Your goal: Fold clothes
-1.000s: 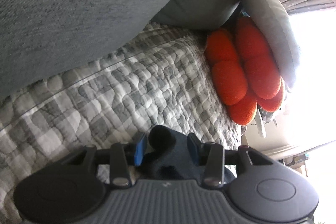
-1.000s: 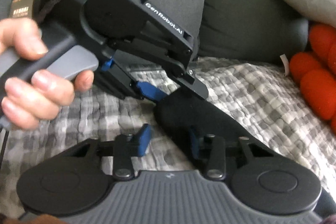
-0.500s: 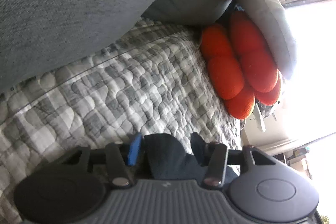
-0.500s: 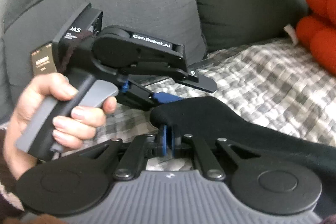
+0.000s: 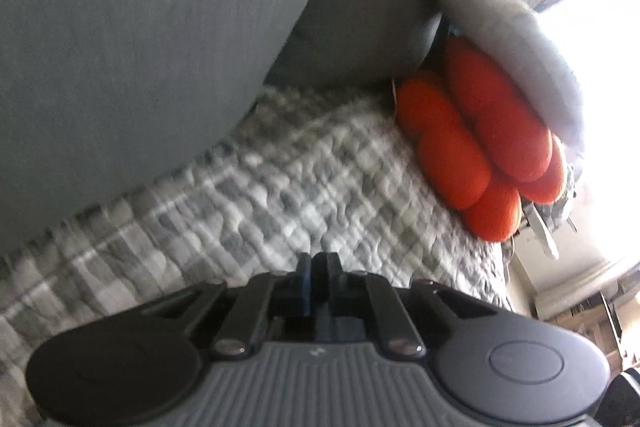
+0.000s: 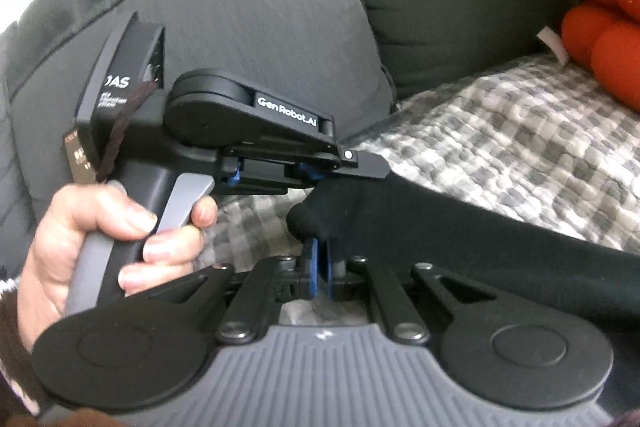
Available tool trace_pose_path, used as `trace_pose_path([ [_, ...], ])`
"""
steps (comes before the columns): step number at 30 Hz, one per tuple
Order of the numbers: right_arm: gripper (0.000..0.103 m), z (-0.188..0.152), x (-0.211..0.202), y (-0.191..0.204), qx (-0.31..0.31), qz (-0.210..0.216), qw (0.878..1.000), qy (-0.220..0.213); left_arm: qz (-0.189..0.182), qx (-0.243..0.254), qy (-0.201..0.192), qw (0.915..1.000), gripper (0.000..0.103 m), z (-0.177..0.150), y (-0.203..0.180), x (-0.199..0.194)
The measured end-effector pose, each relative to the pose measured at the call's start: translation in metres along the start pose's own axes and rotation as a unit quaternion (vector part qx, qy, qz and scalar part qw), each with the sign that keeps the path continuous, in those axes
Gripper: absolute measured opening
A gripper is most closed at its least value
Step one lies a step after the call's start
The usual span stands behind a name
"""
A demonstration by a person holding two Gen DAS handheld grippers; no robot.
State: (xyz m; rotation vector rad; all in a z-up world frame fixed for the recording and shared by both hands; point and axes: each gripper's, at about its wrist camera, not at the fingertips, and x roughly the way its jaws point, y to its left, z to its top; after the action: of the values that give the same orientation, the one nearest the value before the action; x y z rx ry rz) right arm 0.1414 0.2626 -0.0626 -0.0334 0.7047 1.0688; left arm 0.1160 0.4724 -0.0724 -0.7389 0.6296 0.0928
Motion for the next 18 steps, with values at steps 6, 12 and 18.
trace_pose_path([
  [6,0.006,0.001,0.014,0.002,-0.003,-0.005,1.0,0.01,0.022,0.004,-0.024,0.9995,0.007,0.002,0.003,0.003],
  [12,0.011,-0.005,0.029,-0.007,0.013,-0.012,0.999,0.03,0.046,0.027,-0.006,0.9986,0.009,-0.008,0.0,0.022],
  [18,0.048,0.003,0.004,-0.001,0.015,-0.022,0.999,0.038,0.044,0.047,-0.002,0.9979,0.022,-0.009,-0.006,0.022],
])
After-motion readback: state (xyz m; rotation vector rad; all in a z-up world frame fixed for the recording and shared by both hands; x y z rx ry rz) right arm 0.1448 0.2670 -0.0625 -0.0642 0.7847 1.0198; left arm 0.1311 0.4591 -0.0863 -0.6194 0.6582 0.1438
